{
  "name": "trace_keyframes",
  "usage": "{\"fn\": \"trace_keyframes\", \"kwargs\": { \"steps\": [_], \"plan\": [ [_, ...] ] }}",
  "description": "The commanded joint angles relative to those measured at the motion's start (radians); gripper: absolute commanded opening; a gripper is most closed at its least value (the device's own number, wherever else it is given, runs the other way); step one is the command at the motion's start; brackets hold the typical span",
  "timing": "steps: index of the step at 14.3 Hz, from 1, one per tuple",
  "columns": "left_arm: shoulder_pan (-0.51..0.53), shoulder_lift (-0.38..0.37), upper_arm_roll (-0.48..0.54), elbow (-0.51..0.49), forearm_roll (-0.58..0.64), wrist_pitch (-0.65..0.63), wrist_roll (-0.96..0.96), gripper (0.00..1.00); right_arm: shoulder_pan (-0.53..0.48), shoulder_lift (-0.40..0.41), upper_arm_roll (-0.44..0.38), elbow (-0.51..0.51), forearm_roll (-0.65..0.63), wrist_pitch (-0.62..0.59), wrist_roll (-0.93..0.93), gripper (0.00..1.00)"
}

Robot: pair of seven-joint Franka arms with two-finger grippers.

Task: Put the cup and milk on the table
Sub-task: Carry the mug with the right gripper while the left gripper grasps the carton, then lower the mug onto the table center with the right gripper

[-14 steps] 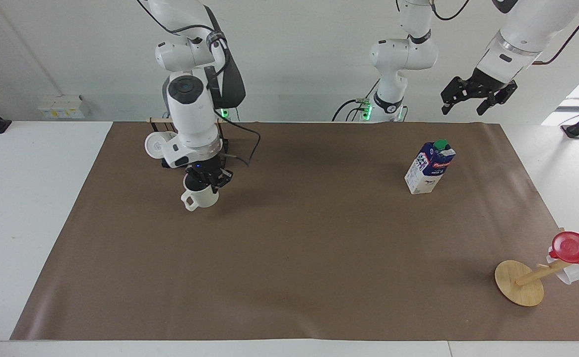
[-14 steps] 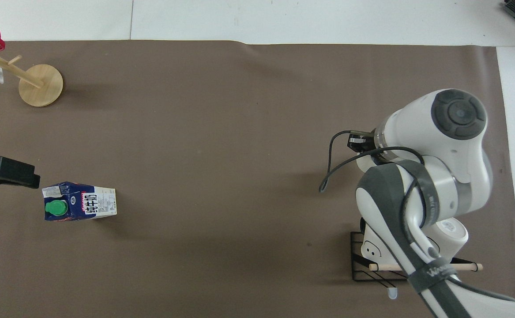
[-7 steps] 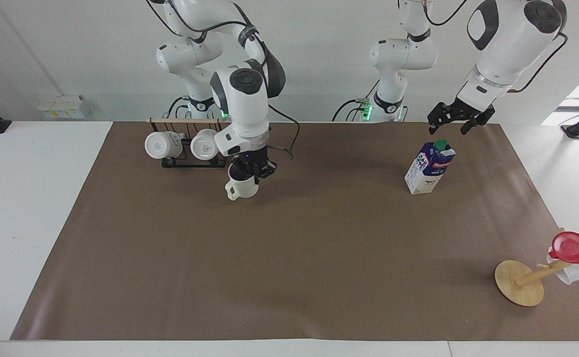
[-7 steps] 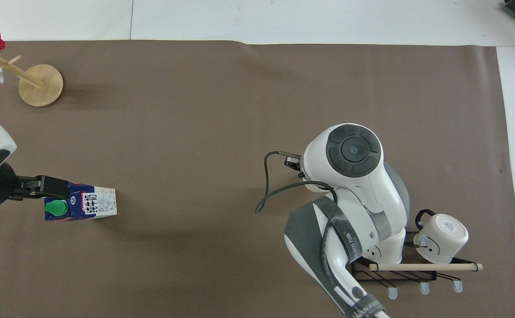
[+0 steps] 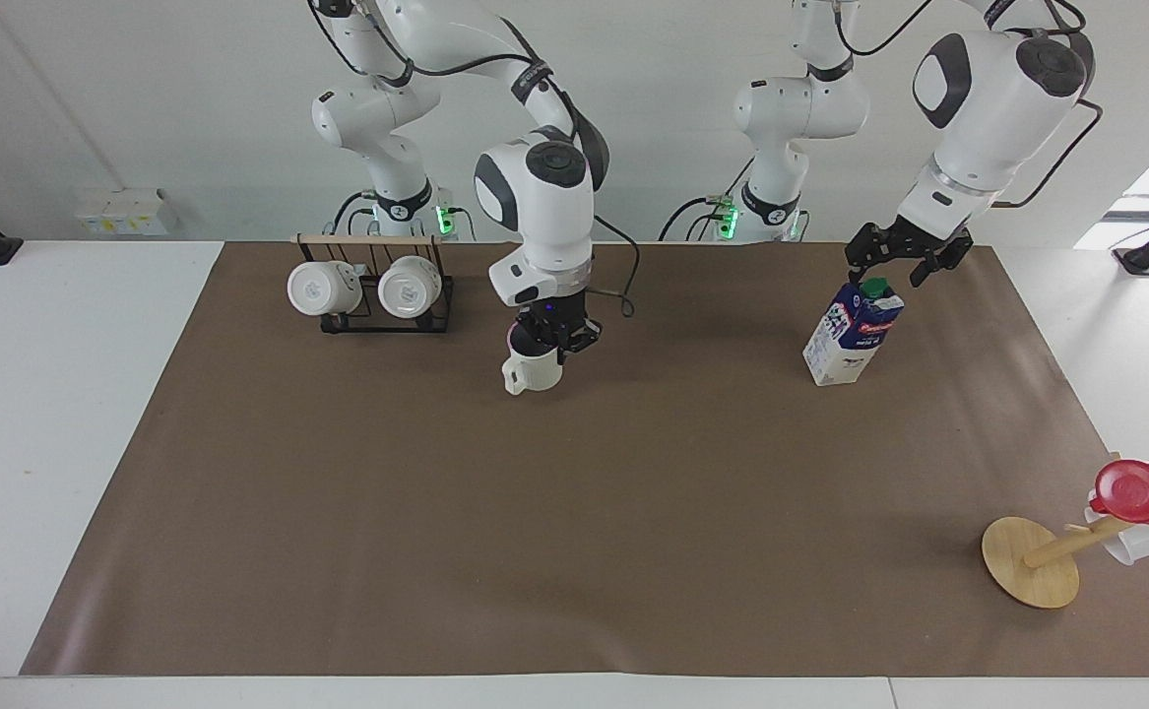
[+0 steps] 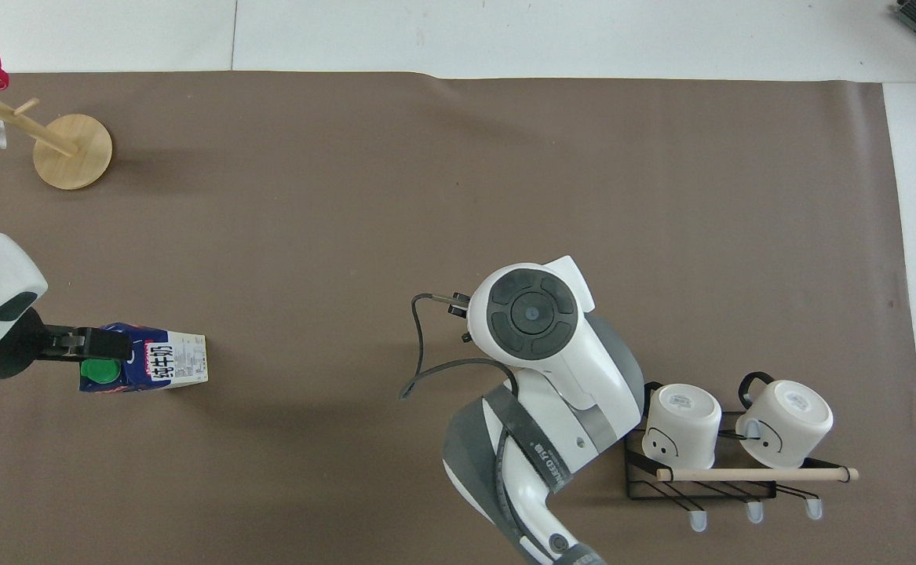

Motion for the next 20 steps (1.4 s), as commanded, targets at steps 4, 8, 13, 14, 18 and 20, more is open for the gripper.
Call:
{"fn": "trace_keyframes", "kwargs": {
  "steps": [4, 8, 13, 14, 18, 20],
  "plan": [
    [0.009, -0.031, -0.003, -0.161, 0.013, 0.185, 0.017, 1.0, 0.025, 0.062, -0.004, 0.018, -0.014, 0.071, 0.051, 0.0],
    [0.003, -0.031, -0.002, -0.202, 0.013, 0.233, 0.023, 1.0, 0.024, 0.079, -0.004, 0.018, -0.016, 0.119, 0.056, 0.0],
    [0.014, -0.029, -0.002, -0.196, 0.024, 0.229, 0.027, 1.0, 0.021, 0.082, -0.004, 0.021, -0.017, 0.136, 0.054, 0.0],
    [0.021, -0.029, -0.002, -0.196, 0.029, 0.224, 0.025, 1.0, 0.024, 0.091, -0.004, 0.021, -0.037, 0.136, 0.054, 0.0],
    [0.034, -0.029, -0.002, -0.193, 0.029, 0.218, 0.025, 0.86, 0.022, 0.119, -0.004, 0.048, -0.051, 0.133, 0.054, 0.0],
    [0.034, -0.028, -0.002, -0.19, 0.029, 0.213, 0.024, 0.81, 0.024, 0.119, -0.004, 0.047, -0.048, 0.133, 0.054, 0.0]
  ]
}}
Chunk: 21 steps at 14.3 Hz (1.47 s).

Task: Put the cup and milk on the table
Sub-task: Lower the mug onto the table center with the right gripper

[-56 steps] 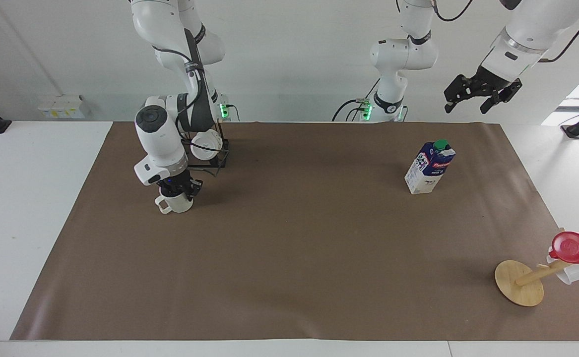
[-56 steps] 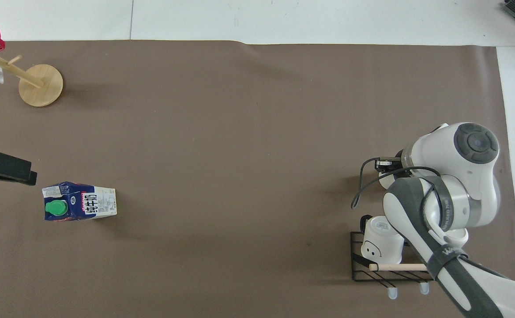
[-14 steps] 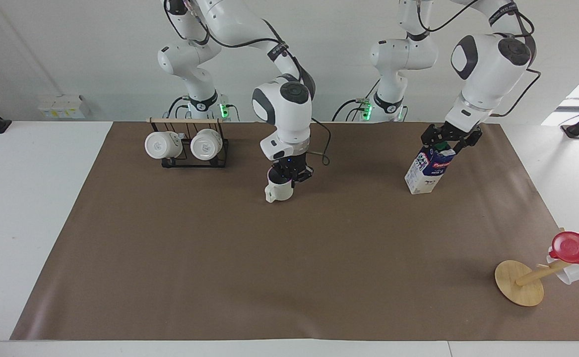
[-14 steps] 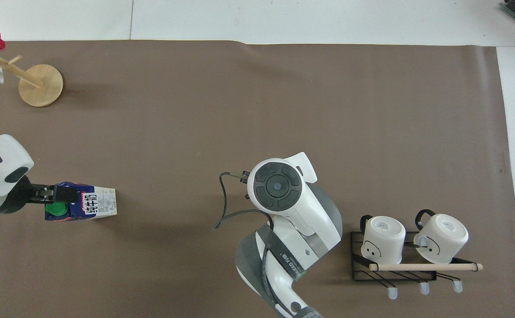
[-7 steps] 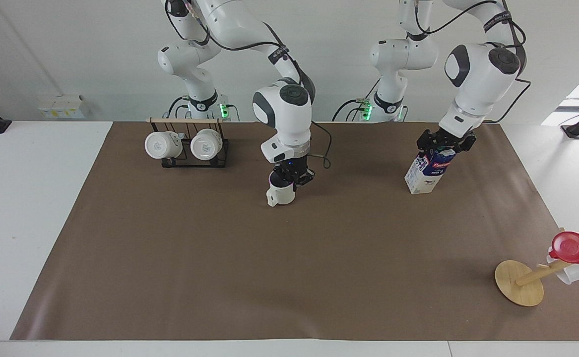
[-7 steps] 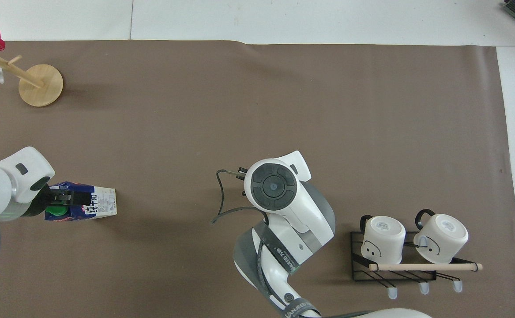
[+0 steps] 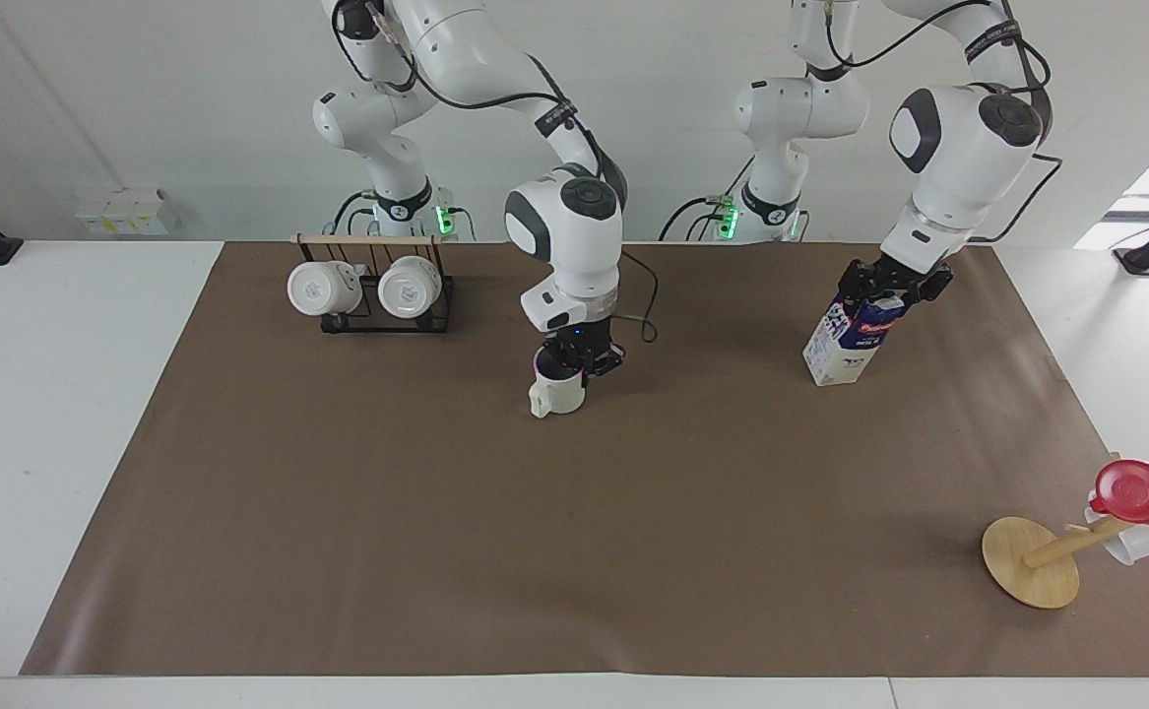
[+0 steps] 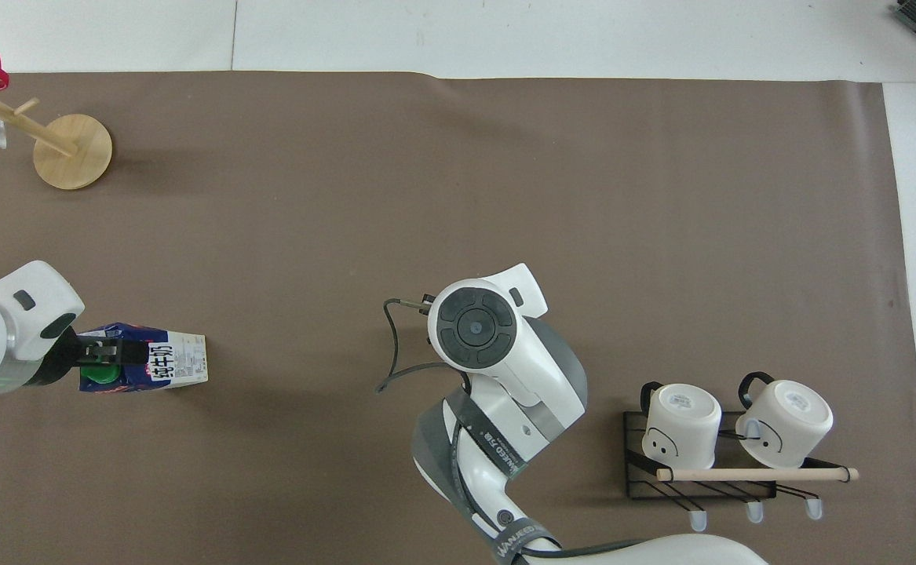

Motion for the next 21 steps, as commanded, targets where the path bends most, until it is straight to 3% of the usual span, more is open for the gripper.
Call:
{"fn": "trace_keyframes", "kwargs": {
  "steps": [1, 2, 3, 7, 13, 21],
  "plan": [
    [0.007, -0.024, -0.004, -0.015, 0.016, -0.001, 0.0, 0.79, -0.003, 0.012, 0.001, 0.017, -0.02, 0.015, 0.032, 0.31],
    [0.004, -0.024, -0.004, -0.015, 0.016, -0.002, -0.005, 0.76, -0.003, 0.012, 0.001, 0.017, -0.02, 0.014, 0.032, 0.84],
    [0.002, -0.024, -0.004, -0.014, 0.016, -0.011, -0.005, 0.72, -0.002, 0.01, 0.001, 0.02, -0.022, 0.006, 0.032, 1.0],
    [-0.004, -0.022, -0.004, -0.006, 0.016, -0.024, -0.008, 0.6, -0.018, -0.044, 0.001, 0.021, -0.013, -0.017, -0.02, 1.0],
    [-0.005, 0.005, -0.004, 0.051, 0.016, -0.065, -0.015, 0.49, -0.078, -0.206, -0.002, 0.021, 0.058, -0.181, -0.216, 1.0],
    [-0.005, 0.01, -0.004, 0.092, 0.016, -0.088, -0.014, 0.42, -0.213, -0.316, -0.007, 0.008, 0.056, -0.327, -0.462, 1.0]
  ]
}}
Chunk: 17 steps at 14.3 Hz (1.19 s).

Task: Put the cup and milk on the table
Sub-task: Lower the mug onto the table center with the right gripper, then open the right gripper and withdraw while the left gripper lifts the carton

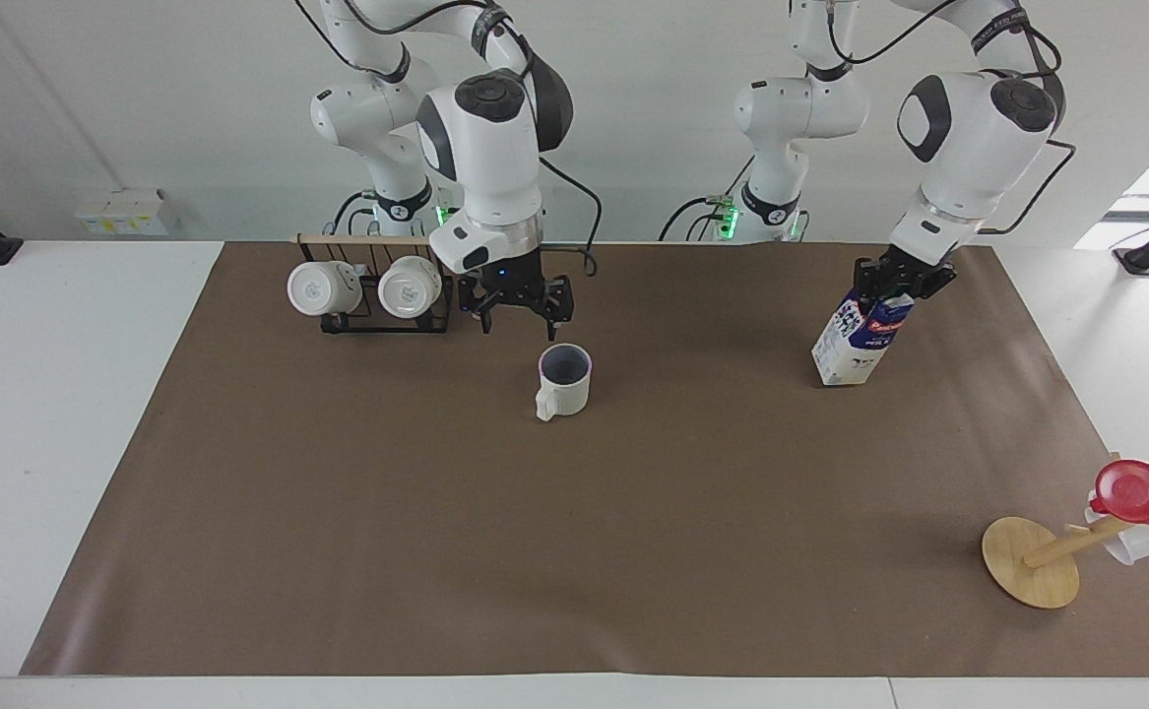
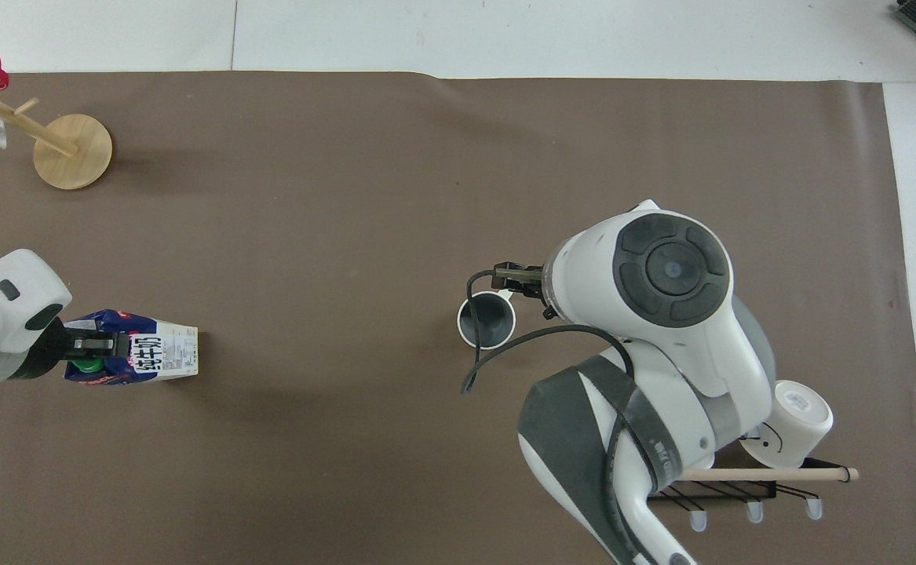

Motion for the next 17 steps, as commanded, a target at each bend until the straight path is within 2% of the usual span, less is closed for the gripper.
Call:
{"fn": "trace_keyframes", "kwargs": {
  "steps": [1, 3, 7, 13, 17],
  "plan": [
    [-0.006, 0.009, 0.001, 0.033, 0.016, -0.037, -0.014, 0.42, -0.067, -0.071, 0.004, -0.035, 0.023, -0.062, -0.118, 1.0],
    [-0.013, 0.011, -0.009, 0.084, 0.016, -0.101, -0.068, 0.42, -0.113, -0.107, 0.004, -0.044, 0.023, -0.146, -0.184, 1.0],
    [-0.11, 0.021, -0.011, 0.191, 0.016, -0.226, -0.187, 0.42, -0.203, -0.16, 0.002, -0.07, 0.021, -0.231, -0.25, 1.0],
    [-0.326, 0.023, -0.014, 0.23, 0.01, -0.227, -0.43, 0.43, -0.35, -0.187, 0.002, -0.104, 0.018, -0.294, -0.364, 1.0],
    [-0.414, 0.067, -0.017, 0.303, -0.003, -0.235, -0.532, 0.43, -0.456, -0.197, 0.002, -0.129, 0.018, -0.295, -0.483, 1.0]
  ]
}}
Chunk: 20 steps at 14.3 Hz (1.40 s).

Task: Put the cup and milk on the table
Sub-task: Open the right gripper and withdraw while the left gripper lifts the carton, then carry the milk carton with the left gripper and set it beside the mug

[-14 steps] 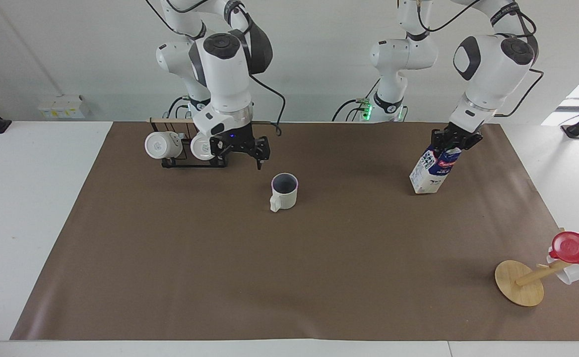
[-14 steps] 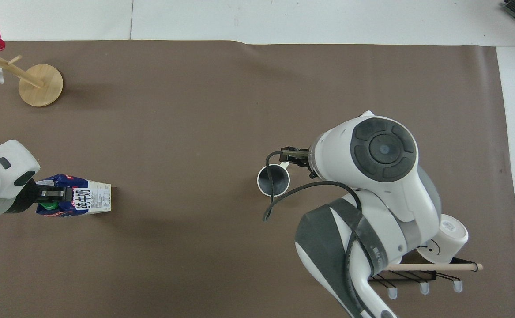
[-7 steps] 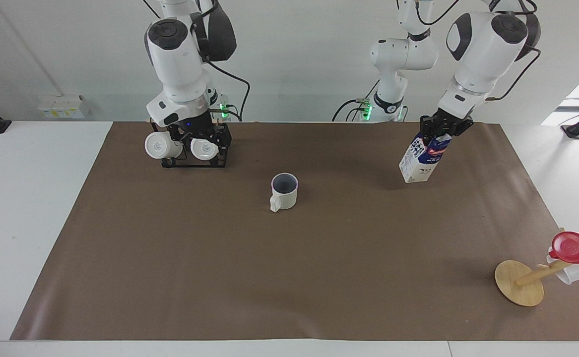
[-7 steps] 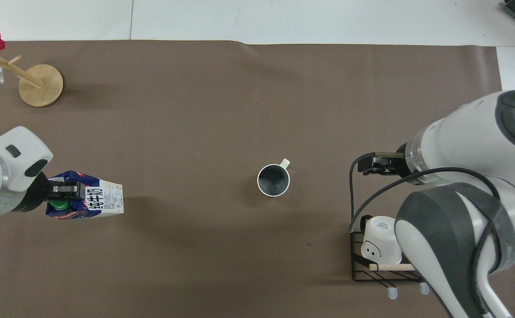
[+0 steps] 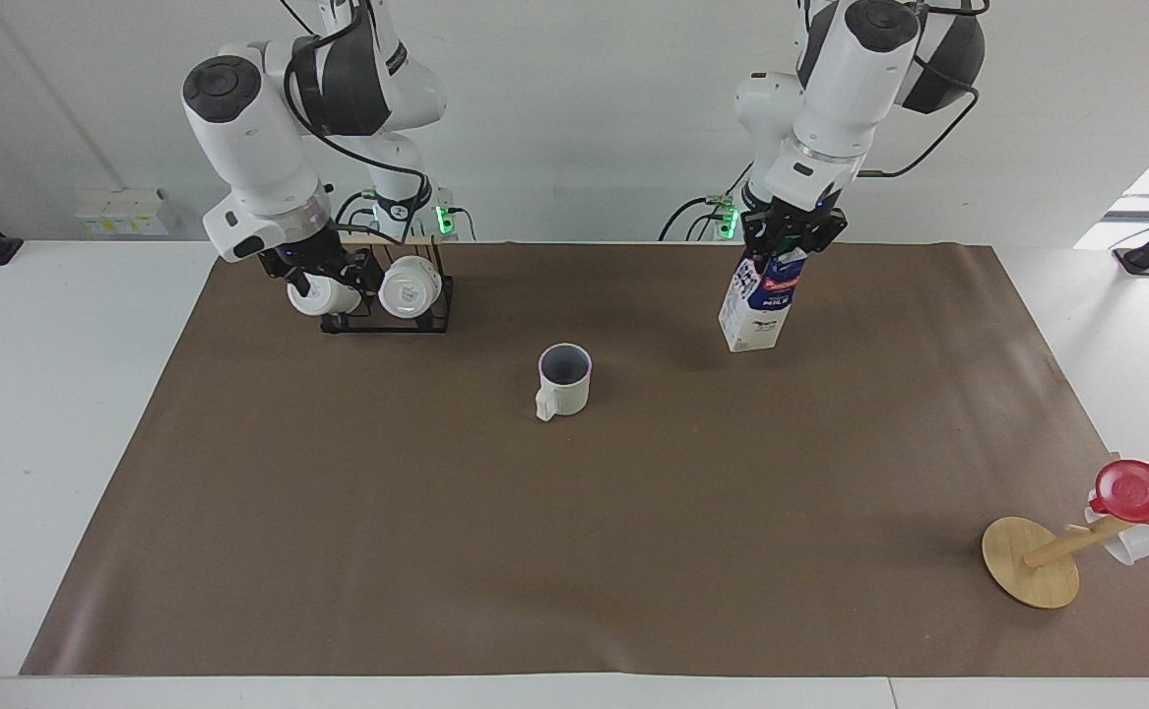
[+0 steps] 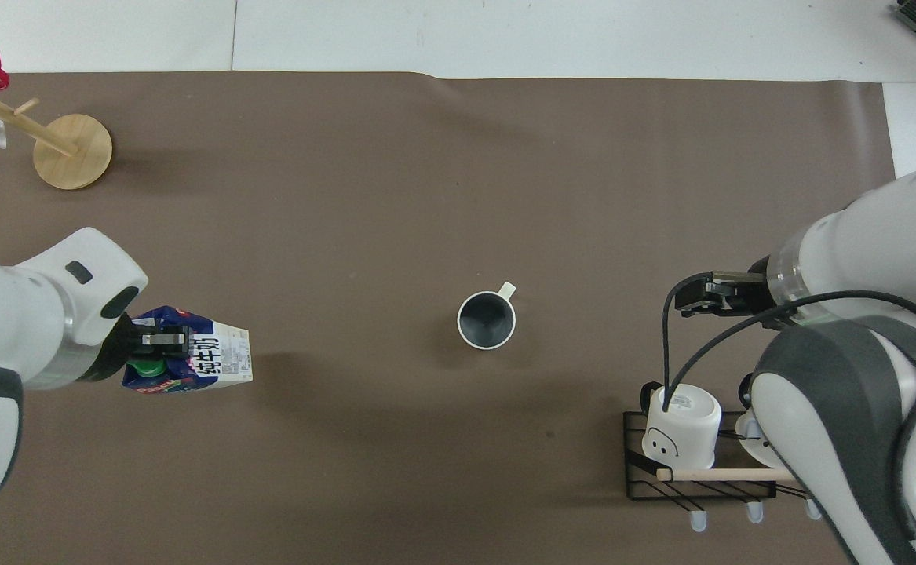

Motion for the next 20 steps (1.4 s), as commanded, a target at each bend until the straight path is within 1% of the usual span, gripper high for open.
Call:
{"fn": "trace_keyframes", "kwargs": {
  "steps": [1, 3, 5, 6, 8, 10, 12, 15, 18, 19, 20],
  "plan": [
    [-0.047, 0.057, 0.013, 0.086, -0.009, -0.037, -0.046, 0.43, -0.086, -0.033, 0.012, -0.038, 0.018, -0.004, -0.104, 1.0],
    [-0.052, 0.089, 0.004, 0.117, -0.015, -0.034, -0.072, 0.43, -0.139, -0.033, 0.011, -0.038, 0.018, -0.004, -0.168, 1.0],
    [-0.052, 0.124, -0.027, 0.148, -0.015, -0.031, -0.101, 0.44, -0.178, -0.03, 0.012, -0.028, 0.023, 0.004, -0.213, 1.0],
    [-0.052, 0.144, -0.037, 0.162, -0.015, -0.023, -0.127, 0.44, -0.18, -0.018, 0.012, -0.001, 0.023, 0.013, -0.207, 1.0],
    [-0.052, 0.204, -0.073, 0.195, -0.014, -0.005, -0.189, 0.44, -0.167, 0.014, 0.014, 0.089, 0.023, 0.007, -0.199, 1.0],
    [-0.052, 0.255, -0.093, 0.217, -0.014, 0.037, -0.222, 0.44, -0.164, 0.006, 0.022, 0.132, 0.021, 0.009, -0.194, 1.0],
    [-0.055, 0.29, -0.094, 0.223, -0.014, 0.07, -0.231, 0.44, -0.163, 0.009, 0.023, 0.186, 0.009, 0.004, -0.194, 1.0],
    [-0.088, 0.334, -0.093, 0.221, -0.014, 0.118, -0.272, 0.44, -0.161, 0.006, 0.025, 0.246, 0.006, -0.008, -0.197, 1.0],
    [-0.098, 0.35, -0.093, 0.212, -0.014, 0.155, -0.285, 0.44, -0.141, 0.005, 0.025, 0.356, 0.003, -0.129, -0.197, 1.0],
    [-0.096, 0.353, -0.093, 0.209, -0.014, 0.158, -0.283, 0.44, -0.14, 0.003, 0.026, 0.378, -0.005, -0.154, -0.199, 1.0],
    [-0.096, 0.359, -0.093, 0.203, -0.014, 0.167, -0.283, 0.44, -0.131, -0.004, 0.028, 0.374, -0.02, -0.156, -0.207, 1.0]
  ]
}}
